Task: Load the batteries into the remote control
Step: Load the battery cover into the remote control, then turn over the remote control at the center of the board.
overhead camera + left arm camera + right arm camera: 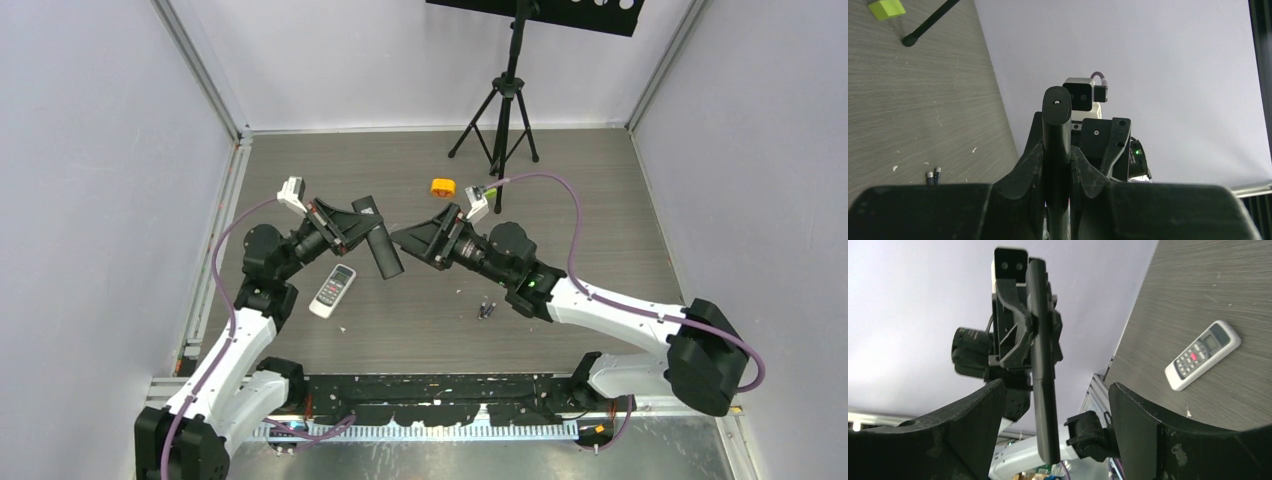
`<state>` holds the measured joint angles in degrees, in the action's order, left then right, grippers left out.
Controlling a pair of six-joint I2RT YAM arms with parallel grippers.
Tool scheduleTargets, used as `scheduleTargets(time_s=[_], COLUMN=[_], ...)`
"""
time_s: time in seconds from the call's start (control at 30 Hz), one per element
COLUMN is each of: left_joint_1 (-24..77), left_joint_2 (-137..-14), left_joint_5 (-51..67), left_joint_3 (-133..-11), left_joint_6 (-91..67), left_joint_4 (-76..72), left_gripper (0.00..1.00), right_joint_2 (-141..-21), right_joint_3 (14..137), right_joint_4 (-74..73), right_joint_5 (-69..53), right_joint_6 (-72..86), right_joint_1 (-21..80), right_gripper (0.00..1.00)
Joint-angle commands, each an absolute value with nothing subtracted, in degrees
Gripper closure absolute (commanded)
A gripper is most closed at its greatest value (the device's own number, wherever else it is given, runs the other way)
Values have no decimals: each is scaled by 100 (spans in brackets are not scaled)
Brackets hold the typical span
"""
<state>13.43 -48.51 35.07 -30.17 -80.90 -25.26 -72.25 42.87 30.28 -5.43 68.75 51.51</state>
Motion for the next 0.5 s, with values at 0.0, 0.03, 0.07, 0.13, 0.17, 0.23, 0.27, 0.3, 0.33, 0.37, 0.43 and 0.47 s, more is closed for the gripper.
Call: scheduleTargets(time_s=[0.0, 0.03, 0.07, 0.13, 0.17, 0.23, 0.27, 0.3, 0.33, 0.37, 0.43, 0.47], left_joint_1=[1336, 1336, 1336, 1336, 1336, 1337, 1336, 1336, 1336, 1336, 1336, 1336], left_joint_2=[-4813, -4823, -4833, -4875, -4886, -4907, -4906, -4890, -4856, -4819, -4758, -4755], left_joint_5=[4067, 4161, 4257, 4577, 4693, 4984, 5104, 5189, 5242, 5271, 5296, 5298], left_joint_3=[-3471, -3531, -3601, -3742, -3804, -3921, -3965, -3990, -3991, -3995, -3993, -3991], left_joint_6=[-7605, -7506, -7406, -7248, -7150, -7039, -6942, -6879, -6834, -6808, -6778, -6796], left_joint_4=[-2689, -2660, -2600, -2563, -2555, -2550, -2549, -2564, -2577, -2606, -2646, -2691], left_gripper=[100, 100, 100, 100, 100, 100, 100, 100, 100, 100, 100, 100], right_joint_2=[-6933, -6949, -6976, -7050, -7081, -7132, -7150, -7165, -7182, -7207, -7251, -7284], right_joint_3=[4178, 4182, 4208, 4313, 4395, 4595, 4706, 4833, 4945, 5041, 5177, 5225], right_joint_4=[3519, 3524, 3522, 3446, 3366, 3200, 3074, 2958, 2893, 2832, 2745, 2754], right_joint_5=[-1203, -1323, -1436, -1693, -1809, -2015, -2106, -2214, -2336, -2441, -2645, -2732], right_joint_6=[6678, 6637, 6568, 6322, 6210, 6009, 5919, 5831, 5756, 5693, 5601, 5569], right_joint_1=[5143, 5142, 5142, 5144, 5142, 5144, 5142, 5142, 5142, 5144, 5149, 5150], right_gripper=[20, 20, 20, 23, 24, 29, 32, 36, 39, 41, 44, 45])
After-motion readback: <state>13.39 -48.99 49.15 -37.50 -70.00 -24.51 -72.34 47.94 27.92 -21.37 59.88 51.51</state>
